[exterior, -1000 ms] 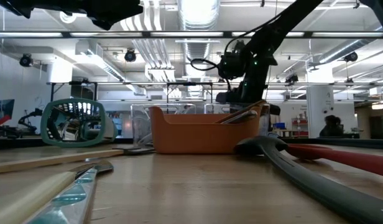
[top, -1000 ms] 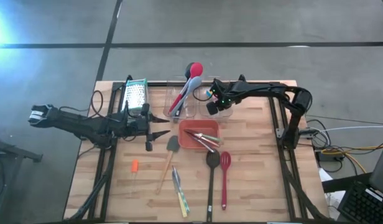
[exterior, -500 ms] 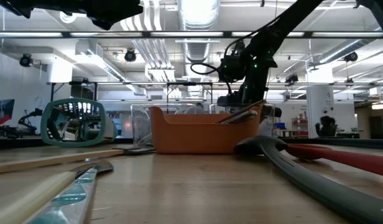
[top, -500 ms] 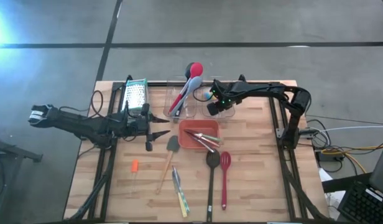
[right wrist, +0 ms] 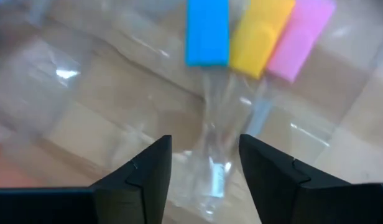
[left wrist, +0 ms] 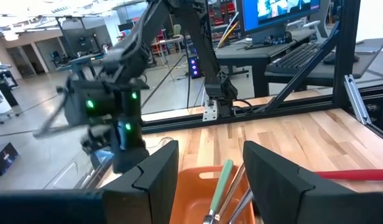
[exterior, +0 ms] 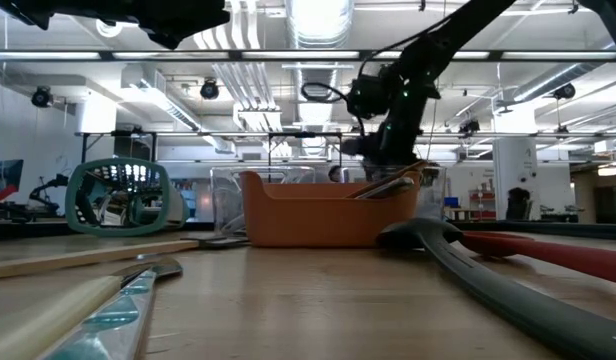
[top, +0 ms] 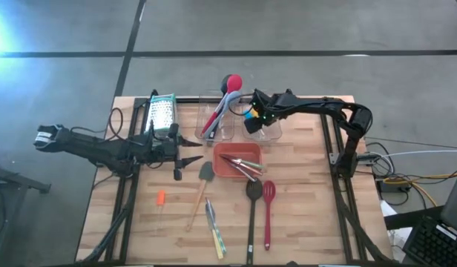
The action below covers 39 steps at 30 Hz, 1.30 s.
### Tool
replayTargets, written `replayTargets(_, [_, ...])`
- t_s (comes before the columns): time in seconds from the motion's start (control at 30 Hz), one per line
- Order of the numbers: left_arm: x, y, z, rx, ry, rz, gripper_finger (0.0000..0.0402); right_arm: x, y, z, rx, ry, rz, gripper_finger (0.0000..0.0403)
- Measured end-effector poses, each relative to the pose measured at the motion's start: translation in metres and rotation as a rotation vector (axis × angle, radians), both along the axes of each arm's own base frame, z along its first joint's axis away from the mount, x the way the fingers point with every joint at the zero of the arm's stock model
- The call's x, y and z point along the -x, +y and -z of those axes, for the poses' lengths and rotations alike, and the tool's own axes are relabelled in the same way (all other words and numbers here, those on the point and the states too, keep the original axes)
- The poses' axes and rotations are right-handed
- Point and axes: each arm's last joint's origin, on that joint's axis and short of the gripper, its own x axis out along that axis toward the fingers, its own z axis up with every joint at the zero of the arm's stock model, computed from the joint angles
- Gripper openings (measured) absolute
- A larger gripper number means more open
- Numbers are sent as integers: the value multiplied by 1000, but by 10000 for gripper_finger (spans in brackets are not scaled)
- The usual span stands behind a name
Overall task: Pick & Place Kitchen Items
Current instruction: Put the yellow knife into the orange bin
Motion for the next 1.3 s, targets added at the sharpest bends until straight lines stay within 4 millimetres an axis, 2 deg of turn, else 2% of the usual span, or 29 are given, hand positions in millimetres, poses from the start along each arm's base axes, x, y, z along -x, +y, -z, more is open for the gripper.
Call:
replayTargets(0.17, [0, 0, 2, -1, 19, 0, 186, -4, -2, -36, 35, -54, -7, 178])
replayTargets(0.3, [0, 0, 5, 6, 50, 0, 186, -2, 3, -64, 30, -26, -31, 166])
replayTargets(0.43, [1, 0, 11, 85, 106, -5, 186, -1, 18, -93, 27, -15, -76, 154])
replayTargets(0.57, [2, 0, 20, 155, 185, -8, 186, -2, 43, -116, 33, -29, -141, 141])
replayTargets(0.67, [2, 0, 21, 146, 200, -8, 186, -2, 69, -131, 34, -46, -200, 133])
replayTargets(0.8, [3, 0, 23, 129, 220, 7, 186, 0, 114, -142, 23, -40, -285, 124])
replayTargets(0.97, [6, -1, 30, 70, 308, 39, 186, 5, 181, -147, 64, -2, -350, 114])
replayTargets(1.13, [8, -4, 37, 69, 385, 79, 186, 12, 246, -149, 89, -48, -390, 108])
replayTargets(1.3, [8, -13, 46, 77, 453, 192, 186, 22, 297, -147, 116, -106, -385, 108])
